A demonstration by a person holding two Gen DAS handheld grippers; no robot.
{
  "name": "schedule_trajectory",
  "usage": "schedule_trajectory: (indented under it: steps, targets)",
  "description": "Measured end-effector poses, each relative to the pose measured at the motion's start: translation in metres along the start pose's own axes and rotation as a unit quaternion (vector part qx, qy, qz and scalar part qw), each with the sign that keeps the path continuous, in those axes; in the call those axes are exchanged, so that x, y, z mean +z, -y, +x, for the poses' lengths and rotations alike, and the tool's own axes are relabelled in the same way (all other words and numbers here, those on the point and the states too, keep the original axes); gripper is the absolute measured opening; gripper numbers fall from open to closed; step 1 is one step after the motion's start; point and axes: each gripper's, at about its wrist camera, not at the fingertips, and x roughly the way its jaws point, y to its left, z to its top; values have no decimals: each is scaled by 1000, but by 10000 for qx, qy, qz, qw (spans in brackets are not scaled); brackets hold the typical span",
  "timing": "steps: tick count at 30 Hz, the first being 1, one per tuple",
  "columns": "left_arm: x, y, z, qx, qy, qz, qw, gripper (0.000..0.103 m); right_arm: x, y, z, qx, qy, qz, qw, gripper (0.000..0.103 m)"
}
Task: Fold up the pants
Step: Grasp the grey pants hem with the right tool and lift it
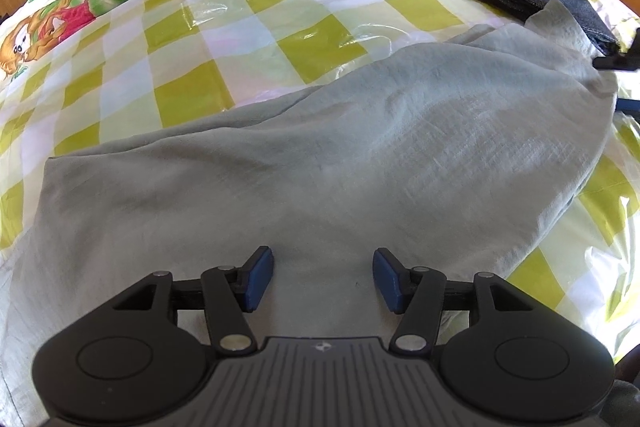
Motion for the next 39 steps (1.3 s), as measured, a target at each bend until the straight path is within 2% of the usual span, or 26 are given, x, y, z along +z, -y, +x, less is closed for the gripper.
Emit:
schedule_trajectory:
  steps: [2, 3, 4, 6, 9, 11, 13, 14, 16, 19, 20, 22, 23, 24, 26, 28, 31, 34, 37, 39]
  targets:
    - [0, 0, 0, 8, 9, 33, 10000, 69, 7, 3, 11, 189, 34, 388, 9991, 43]
    - [0, 1, 0, 15, 7, 38, 10000, 69, 7, 2, 15, 250, -18, 502, 9984, 20]
    - [0, 1, 0, 19, 5, 51, 10000, 69, 7, 0, 16, 253, -75, 608, 9978, 6]
    - [1, 1, -2, 25, 10, 65, 10000, 69, 8, -9, 6, 537, -11, 676, 9963, 6]
    - [2, 0, -6, 3, 135, -6, 9999, 69, 13, -21, -25, 619, 261, 364, 9971, 5]
    - [0, -1, -11, -72, 341, -94, 9993, 69, 13, -22, -36, 366, 400, -58, 9985, 5]
    - [-1, 1, -8, -104, 312, -96, 9994, 71, 15, -10, -29, -138, 211, -91, 9996, 5]
    - [-3, 2, -3, -105, 226, -67, 9997, 72, 15, -4, -26, -169, 150, 65, 9997, 5]
    - [-8, 6, 3, -23, 291, 30, 9996, 74, 13, 1, -22, 122, 192, 143, 9996, 7]
    - [-8, 7, 0, 9, 320, 93, 9994, 75, 11, 13, -2, 233, -53, 483, 9985, 19]
    - [-8, 6, -2, 29, 315, 95, 9995, 75, 10, 17, 7, 248, -195, 551, 9980, 30]
    - [-8, 5, -8, 104, 438, 58, 9990, 75, 8, 18, 11, 244, -132, 674, 9973, 26]
    - [-7, 4, -9, 99, 484, -1, 9988, 75, 8, 14, 8, 233, -87, 683, 9974, 19]
    - [-6, 3, -8, 59, 452, -68, 9989, 75, 10, 8, 3, 328, -8, 628, 9975, 5]
    - [-4, 2, -1, 32, 289, -159, 9995, 75, 13, -7, -13, 538, 142, 504, 9972, 5]
    - [-5, 3, 0, 47, 341, -198, 9992, 75, 16, -27, -29, 671, 197, 299, 9971, 5]
    - [-7, 4, -5, 12, 479, -215, 9986, 75, 10, -75, -45, 703, 180, -548, 9959, 5]
    - [-6, -2, -10, -51, 666, -385, 9970, 75, -9, -128, -51, 874, 7, -1250, 9883, 5]
    - [-6, -19, -14, -21, 735, -708, 9948, 75, -46, -188, -50, 1025, -254, -2186, 9701, 5]
    - [-12, -37, -20, 36, 805, -969, 9920, 75, -81, -228, -44, 1096, -446, -3007, 9463, 5]
